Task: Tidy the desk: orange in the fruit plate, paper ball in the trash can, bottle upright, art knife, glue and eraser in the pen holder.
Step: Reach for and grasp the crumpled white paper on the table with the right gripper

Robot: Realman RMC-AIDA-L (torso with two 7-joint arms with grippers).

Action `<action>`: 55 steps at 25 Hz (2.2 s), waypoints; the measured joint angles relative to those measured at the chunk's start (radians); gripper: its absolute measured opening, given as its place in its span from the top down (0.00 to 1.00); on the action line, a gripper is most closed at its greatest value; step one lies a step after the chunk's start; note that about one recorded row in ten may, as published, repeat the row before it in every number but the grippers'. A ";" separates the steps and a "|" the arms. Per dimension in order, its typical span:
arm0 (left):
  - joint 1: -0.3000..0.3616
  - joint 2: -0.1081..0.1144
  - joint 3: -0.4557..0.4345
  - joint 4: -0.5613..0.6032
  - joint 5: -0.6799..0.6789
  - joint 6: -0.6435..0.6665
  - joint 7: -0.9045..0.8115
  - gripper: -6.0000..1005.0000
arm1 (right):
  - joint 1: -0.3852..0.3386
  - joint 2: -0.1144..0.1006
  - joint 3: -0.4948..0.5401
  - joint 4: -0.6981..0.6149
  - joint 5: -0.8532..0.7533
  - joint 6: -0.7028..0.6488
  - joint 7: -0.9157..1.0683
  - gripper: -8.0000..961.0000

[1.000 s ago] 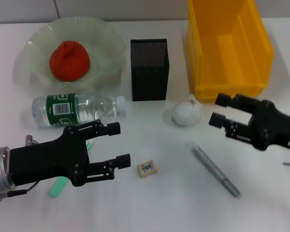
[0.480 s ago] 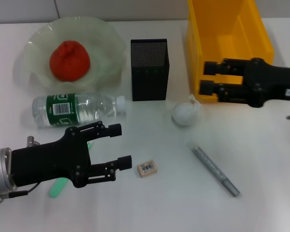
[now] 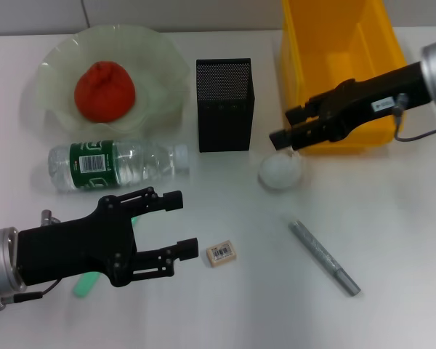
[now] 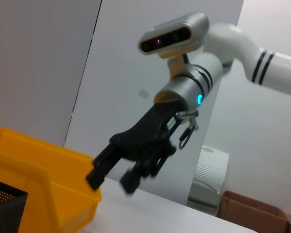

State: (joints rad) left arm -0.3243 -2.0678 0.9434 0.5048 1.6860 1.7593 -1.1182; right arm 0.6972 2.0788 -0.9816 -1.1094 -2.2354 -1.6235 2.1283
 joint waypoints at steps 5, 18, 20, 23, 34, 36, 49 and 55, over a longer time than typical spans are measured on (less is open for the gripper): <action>0.000 0.001 -0.007 0.000 0.000 -0.002 0.000 0.22 | 0.081 0.002 -0.129 -0.013 -0.126 0.008 0.074 0.32; -0.004 0.000 -0.008 0.000 0.000 -0.011 0.000 0.22 | 0.138 0.006 -0.351 -0.005 -0.232 0.117 0.124 0.33; -0.006 0.000 -0.008 0.000 -0.001 -0.021 0.000 0.22 | 0.137 0.006 -0.360 -0.004 -0.242 0.124 0.121 0.33; -0.007 0.000 -0.008 0.000 -0.001 -0.028 0.000 0.22 | 0.133 0.006 -0.383 0.001 -0.257 0.151 0.118 0.33; -0.010 0.000 -0.008 0.000 -0.005 -0.035 0.000 0.22 | 0.111 0.009 -0.497 0.054 -0.272 0.271 0.123 0.34; -0.010 0.000 -0.008 0.000 -0.005 -0.035 0.000 0.22 | 0.111 0.009 -0.499 0.065 -0.272 0.284 0.123 0.34; -0.036 -0.002 -0.007 -0.011 -0.005 -0.055 0.000 0.22 | 0.103 0.010 -0.600 0.109 -0.264 0.397 0.122 0.35; -0.036 -0.001 -0.007 -0.012 -0.005 -0.058 0.000 0.22 | 0.103 0.011 -0.616 0.113 -0.264 0.411 0.123 0.36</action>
State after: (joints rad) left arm -0.3606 -2.0686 0.9359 0.4925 1.6812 1.7012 -1.1182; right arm 0.8002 2.0893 -1.5977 -0.9962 -2.4990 -1.2129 2.2508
